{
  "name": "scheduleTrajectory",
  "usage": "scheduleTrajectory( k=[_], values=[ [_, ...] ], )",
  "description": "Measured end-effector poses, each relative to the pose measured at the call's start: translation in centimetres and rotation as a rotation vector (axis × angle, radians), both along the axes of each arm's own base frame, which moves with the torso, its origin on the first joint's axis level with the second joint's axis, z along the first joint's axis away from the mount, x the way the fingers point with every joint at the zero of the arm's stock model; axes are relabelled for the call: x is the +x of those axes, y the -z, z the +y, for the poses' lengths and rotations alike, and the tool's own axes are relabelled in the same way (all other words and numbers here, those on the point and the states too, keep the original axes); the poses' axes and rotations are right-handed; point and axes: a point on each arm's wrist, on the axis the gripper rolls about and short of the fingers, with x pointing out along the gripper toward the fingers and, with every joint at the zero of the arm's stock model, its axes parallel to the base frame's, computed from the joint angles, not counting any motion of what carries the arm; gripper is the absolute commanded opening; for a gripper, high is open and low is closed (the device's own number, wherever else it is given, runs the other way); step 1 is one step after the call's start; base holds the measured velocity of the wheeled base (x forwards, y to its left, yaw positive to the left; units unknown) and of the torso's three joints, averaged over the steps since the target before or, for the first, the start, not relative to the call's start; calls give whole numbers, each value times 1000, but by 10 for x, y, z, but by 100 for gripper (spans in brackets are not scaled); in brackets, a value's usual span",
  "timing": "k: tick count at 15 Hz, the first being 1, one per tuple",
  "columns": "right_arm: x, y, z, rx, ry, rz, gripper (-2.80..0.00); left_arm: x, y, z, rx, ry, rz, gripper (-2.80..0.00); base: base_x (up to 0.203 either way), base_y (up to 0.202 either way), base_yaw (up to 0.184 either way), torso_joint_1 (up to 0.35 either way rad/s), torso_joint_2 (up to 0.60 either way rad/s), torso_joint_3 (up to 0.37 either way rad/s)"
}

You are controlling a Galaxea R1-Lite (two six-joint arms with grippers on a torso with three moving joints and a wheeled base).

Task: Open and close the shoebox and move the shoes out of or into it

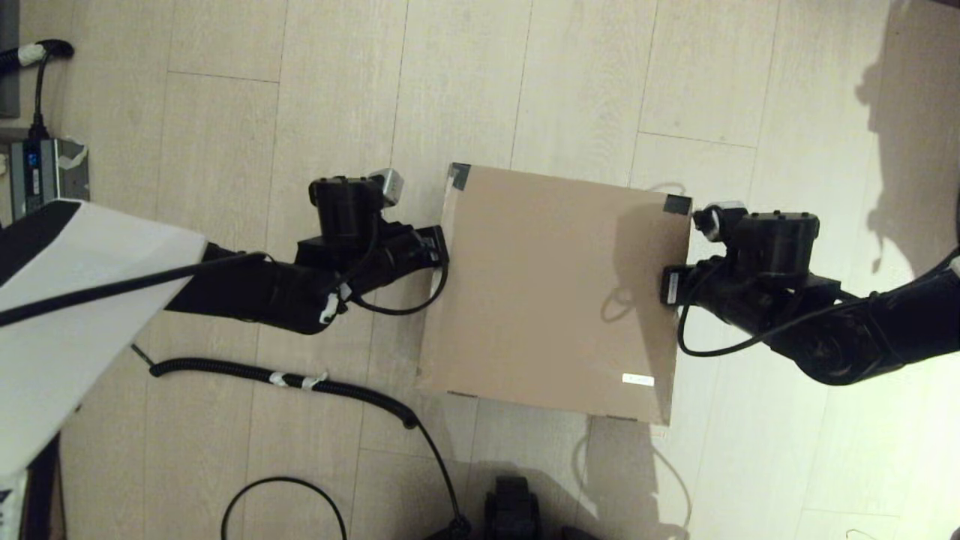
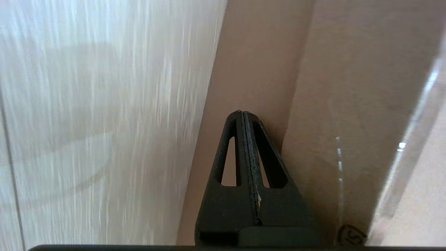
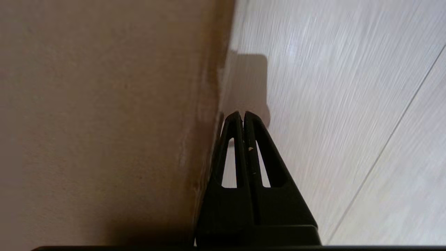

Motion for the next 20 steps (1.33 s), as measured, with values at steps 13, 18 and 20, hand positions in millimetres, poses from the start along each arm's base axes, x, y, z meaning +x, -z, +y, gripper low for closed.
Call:
scheduleTrajectory(
  k=[13,18,20],
  values=[
    [-108,-93,-45,-9,78,-33,-280,-67,-38,56,19,-120,45,-280,0,0,0,0,0,0],
    [-224,-73,-69,-110,133,20,-280,-171,-62,115,38,-245,-20,-280,0,0,0,0,0,0],
    [-268,-58,-83,-124,213,5,-280,-223,-62,145,59,-335,-63,-280,0,0,0,0,0,0]
  ],
)
